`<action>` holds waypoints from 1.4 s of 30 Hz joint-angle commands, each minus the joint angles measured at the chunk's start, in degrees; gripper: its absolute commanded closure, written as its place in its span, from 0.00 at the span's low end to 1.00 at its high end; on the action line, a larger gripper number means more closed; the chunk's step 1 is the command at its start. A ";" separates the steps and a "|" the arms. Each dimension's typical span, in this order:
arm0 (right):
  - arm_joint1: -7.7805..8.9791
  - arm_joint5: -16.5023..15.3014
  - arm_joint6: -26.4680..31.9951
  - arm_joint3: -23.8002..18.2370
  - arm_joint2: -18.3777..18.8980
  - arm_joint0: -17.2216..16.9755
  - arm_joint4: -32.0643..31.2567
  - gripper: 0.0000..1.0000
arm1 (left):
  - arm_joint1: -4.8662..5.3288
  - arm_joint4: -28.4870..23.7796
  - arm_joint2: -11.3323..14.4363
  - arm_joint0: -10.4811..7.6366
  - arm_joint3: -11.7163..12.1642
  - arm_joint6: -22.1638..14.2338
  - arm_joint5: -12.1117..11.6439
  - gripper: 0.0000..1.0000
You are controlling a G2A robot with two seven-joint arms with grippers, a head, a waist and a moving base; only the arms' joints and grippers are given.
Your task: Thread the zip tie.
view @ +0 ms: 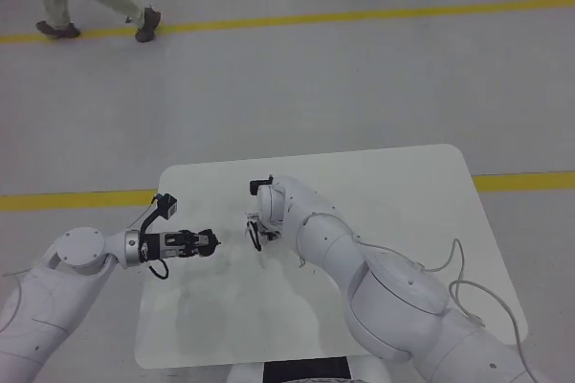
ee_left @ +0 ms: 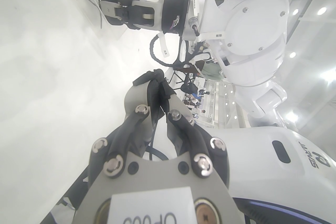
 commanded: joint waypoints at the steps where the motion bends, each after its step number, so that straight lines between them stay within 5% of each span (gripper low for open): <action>1: -0.01 0.00 0.20 0.04 0.19 -0.04 -0.50 0.95 | 0.00 0.00 0.00 0.00 0.00 0.00 0.00 1.00; 22: -0.06 0.00 0.31 -0.86 2.87 -0.24 -4.96 0.81 | 0.00 0.00 0.00 0.00 0.00 0.00 0.00 1.00; 42: 0.42 -0.28 -1.96 -5.31 3.30 -1.83 -10.18 0.78 | 0.00 0.00 0.00 0.00 0.00 0.00 0.00 1.00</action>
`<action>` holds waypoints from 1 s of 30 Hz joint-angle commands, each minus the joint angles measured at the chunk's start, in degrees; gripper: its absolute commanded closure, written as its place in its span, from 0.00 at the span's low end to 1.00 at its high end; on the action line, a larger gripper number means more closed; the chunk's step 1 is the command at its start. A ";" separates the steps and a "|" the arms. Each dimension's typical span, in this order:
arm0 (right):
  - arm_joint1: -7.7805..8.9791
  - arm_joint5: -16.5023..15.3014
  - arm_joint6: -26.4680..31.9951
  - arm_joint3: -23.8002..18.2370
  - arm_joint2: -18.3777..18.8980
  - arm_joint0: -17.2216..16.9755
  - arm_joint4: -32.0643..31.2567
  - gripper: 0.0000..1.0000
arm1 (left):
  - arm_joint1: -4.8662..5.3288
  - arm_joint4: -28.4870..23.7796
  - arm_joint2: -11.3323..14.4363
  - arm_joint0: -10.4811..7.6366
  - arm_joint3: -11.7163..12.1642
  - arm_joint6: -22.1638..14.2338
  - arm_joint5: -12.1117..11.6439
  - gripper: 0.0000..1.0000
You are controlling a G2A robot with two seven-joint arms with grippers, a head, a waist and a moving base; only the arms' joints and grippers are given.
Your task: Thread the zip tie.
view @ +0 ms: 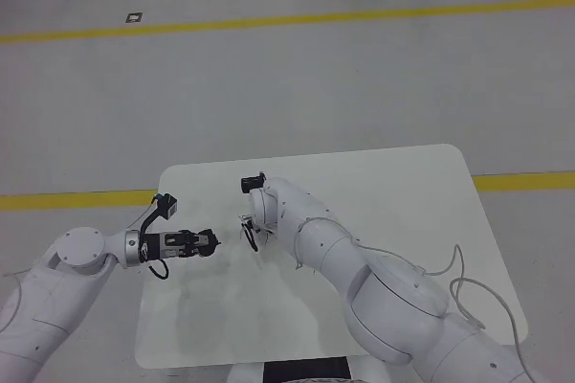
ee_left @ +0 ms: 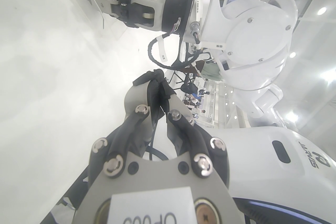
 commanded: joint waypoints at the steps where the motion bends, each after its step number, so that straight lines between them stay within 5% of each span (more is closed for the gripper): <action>1: 0.04 -0.43 -0.49 -0.21 -0.06 -0.10 -0.51 0.78 | 0.00 0.00 0.00 0.00 0.00 0.00 0.00 1.00; 16: 0.10 0.10 0.52 0.38 -0.38 -0.77 -3.92 0.77 | 0.00 0.00 0.00 0.00 0.00 0.00 0.00 1.00; 30: 0.12 -3.00 2.29 -0.01 0.07 -0.65 -5.21 0.81 | 0.00 0.00 0.00 0.00 0.00 0.00 0.00 1.00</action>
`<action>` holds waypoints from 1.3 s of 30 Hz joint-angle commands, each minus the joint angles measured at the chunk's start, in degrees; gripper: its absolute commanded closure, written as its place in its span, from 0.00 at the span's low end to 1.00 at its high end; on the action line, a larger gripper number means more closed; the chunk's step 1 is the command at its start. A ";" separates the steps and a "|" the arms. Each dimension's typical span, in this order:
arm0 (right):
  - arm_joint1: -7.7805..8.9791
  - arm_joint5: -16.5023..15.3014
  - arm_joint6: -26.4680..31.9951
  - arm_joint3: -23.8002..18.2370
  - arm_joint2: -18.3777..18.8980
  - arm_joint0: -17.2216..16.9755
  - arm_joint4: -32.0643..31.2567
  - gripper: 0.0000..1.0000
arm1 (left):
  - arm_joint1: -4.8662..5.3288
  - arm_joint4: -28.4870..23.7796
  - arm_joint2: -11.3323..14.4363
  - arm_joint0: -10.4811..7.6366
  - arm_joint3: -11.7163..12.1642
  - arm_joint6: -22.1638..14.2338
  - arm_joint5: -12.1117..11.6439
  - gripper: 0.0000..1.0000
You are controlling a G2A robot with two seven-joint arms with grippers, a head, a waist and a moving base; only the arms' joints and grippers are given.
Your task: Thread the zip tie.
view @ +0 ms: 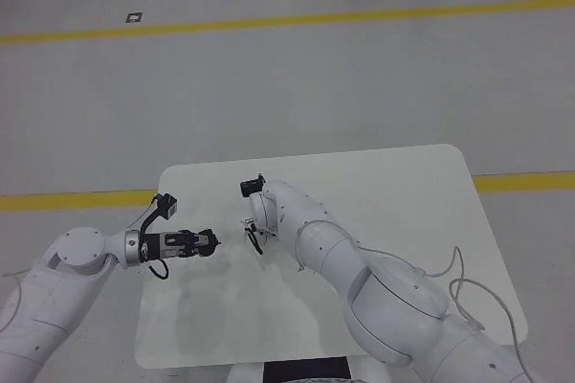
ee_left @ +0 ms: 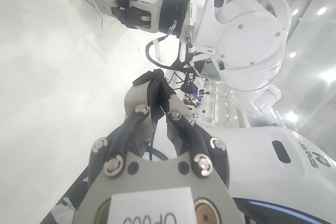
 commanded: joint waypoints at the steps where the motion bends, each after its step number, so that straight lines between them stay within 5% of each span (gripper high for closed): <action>1: -0.01 -0.48 0.32 -0.05 0.01 -0.06 -0.21 0.81 | 0.00 0.00 0.00 0.00 0.00 0.00 0.00 1.00; 39: -0.12 -0.21 0.31 -1.43 0.69 -1.22 -4.51 0.78 | 0.00 0.00 0.00 0.00 0.00 0.00 0.00 1.00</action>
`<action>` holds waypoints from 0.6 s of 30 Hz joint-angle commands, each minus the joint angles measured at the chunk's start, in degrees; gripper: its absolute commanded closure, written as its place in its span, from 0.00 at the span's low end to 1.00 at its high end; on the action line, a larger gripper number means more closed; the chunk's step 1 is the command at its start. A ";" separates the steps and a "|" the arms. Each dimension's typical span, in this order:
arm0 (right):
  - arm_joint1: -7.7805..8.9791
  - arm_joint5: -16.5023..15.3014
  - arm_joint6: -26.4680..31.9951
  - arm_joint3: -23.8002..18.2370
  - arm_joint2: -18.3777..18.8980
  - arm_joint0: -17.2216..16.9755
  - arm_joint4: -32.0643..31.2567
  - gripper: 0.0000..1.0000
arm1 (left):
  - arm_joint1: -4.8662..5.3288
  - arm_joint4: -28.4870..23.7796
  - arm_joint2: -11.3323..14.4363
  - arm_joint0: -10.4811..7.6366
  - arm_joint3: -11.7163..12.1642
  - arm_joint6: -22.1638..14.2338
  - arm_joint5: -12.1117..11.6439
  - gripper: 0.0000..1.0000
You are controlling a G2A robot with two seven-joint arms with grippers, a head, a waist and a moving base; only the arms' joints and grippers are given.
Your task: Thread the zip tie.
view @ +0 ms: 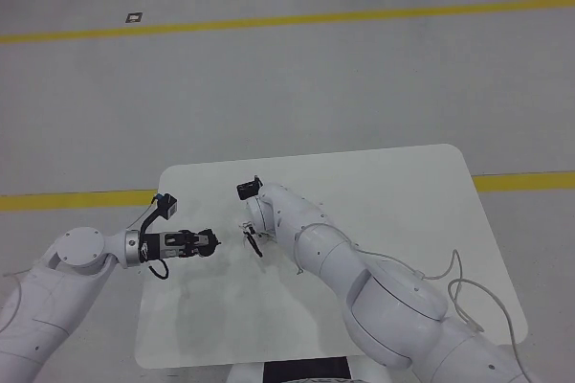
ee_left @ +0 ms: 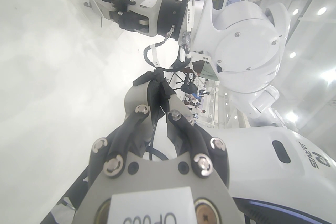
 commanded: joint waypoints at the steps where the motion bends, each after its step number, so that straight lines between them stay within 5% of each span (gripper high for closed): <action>1: -0.01 -0.15 0.21 0.06 -0.11 -0.10 -0.43 0.78 | 0.00 0.00 0.00 0.00 0.00 0.00 0.00 1.00; 8: 0.01 -0.61 1.15 -0.10 -0.36 -0.64 -1.71 0.82 | 0.00 0.00 0.00 0.00 0.00 0.00 0.00 1.00; 13: 0.02 -0.51 1.34 -0.31 -0.20 -0.73 -2.10 1.00 | 0.00 0.00 0.00 0.00 0.00 0.00 0.00 1.00; 18: 0.01 -0.04 1.29 -0.52 0.05 -0.70 -2.31 1.00 | 0.00 0.00 0.00 0.00 0.00 0.00 0.00 1.00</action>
